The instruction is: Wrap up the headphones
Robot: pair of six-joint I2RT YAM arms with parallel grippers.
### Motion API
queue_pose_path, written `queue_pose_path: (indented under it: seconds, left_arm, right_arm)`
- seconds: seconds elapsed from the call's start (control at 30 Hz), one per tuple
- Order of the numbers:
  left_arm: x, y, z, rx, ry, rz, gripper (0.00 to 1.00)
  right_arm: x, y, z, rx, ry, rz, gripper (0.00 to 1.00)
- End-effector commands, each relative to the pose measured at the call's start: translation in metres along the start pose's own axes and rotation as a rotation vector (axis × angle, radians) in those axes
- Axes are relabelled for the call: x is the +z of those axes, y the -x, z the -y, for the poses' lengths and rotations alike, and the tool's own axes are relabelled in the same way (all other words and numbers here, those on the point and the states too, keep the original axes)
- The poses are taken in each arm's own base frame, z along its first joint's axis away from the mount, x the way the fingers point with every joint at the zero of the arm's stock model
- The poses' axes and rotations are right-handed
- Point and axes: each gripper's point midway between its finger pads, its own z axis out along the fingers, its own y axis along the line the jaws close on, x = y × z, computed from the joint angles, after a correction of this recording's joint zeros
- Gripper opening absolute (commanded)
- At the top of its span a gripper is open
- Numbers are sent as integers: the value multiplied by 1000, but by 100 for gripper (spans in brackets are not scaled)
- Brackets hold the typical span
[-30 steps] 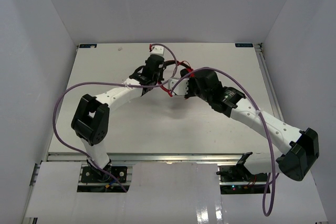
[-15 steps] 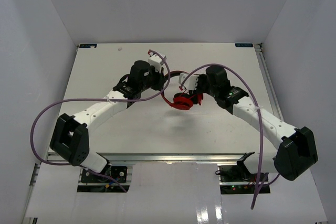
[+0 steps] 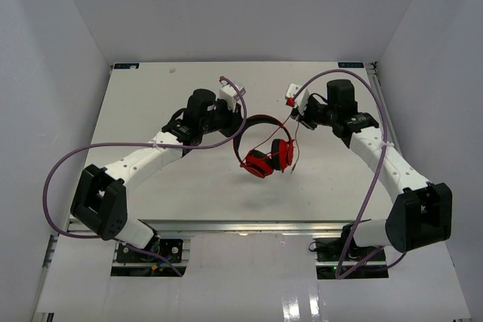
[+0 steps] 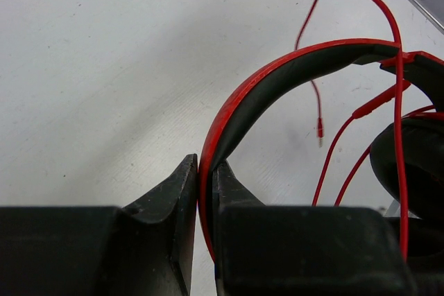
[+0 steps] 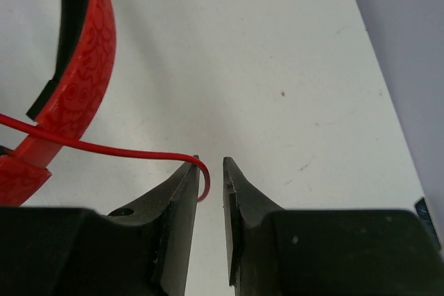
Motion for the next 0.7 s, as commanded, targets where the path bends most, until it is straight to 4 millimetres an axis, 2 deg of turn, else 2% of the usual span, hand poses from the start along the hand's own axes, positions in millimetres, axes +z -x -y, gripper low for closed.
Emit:
queue_pose_path:
  seconds: [0.0,0.1,0.27,0.43,0.53,0.67]
  left_arm:
    - [-29,58,22,8,-44,148,0]
    - [-37,70,22,-4,-18,184,0]
    - [-47,91,35,-35,-62,237,0]
    - [-56,112,49,-104,-115,287,0]
    - [-66,137,55,-146,-137,376,0]
    - [-80,162,54,-247,-115,489,0]
  right_arm:
    - [-2,20,-14,139,126,131,30]
    - [-2,20,-25,225,198,178,35]
    - [3,30,-55,363,378,288,40]
    - [11,35,-60,466,412,357,41]
    - [17,42,-53,477,412,417,41]
    - [18,56,-60,613,497,489,30]
